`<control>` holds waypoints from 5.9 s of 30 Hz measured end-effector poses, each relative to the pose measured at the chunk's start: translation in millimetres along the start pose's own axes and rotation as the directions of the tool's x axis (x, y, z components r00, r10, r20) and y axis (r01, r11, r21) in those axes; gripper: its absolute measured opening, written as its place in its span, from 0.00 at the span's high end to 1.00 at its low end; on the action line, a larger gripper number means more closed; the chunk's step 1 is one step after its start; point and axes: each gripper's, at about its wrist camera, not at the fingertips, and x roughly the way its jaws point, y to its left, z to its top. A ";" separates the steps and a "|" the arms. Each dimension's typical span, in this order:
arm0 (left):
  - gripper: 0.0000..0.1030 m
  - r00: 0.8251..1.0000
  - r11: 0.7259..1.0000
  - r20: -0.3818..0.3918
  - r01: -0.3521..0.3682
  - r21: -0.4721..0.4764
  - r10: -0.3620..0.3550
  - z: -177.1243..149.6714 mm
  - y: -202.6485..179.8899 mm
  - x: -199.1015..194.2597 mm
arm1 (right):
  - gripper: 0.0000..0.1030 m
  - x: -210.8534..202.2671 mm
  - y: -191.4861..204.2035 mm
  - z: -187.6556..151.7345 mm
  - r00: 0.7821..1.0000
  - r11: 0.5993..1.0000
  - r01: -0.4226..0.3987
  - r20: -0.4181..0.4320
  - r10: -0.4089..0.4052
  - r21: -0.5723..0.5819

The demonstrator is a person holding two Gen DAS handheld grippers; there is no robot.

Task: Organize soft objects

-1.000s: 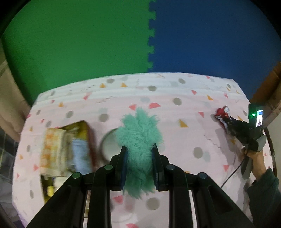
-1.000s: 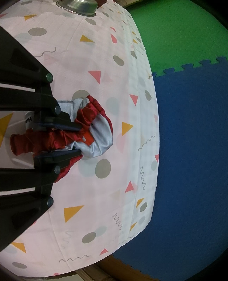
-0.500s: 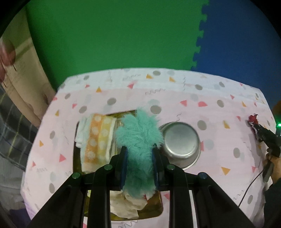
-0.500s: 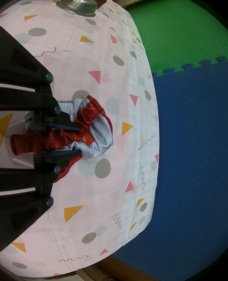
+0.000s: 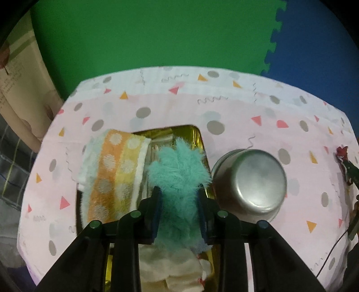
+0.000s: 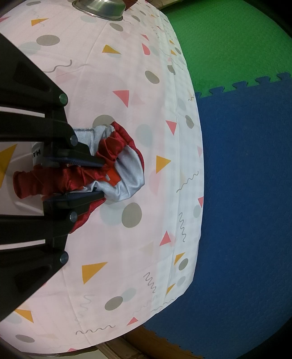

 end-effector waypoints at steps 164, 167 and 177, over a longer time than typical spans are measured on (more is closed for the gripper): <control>0.05 0.954 0.954 0.216 -0.148 -0.262 0.208 -101.4 106.1 -133.0 | 0.41 -204.4 402.7 -80.8 0.916 0.853 -0.396 -0.088 0.391 -0.339; 0.05 0.954 0.954 0.216 -0.148 -0.259 0.207 -100.8 105.0 -133.0 | 0.41 -203.2 402.8 -80.9 0.917 0.854 -0.396 -0.093 0.388 -0.336; 0.05 0.954 0.956 0.218 -0.149 -0.251 0.205 -100.4 102.1 -133.1 | 0.41 -201.9 404.3 -84.5 0.916 0.851 -0.398 -0.098 0.389 -0.343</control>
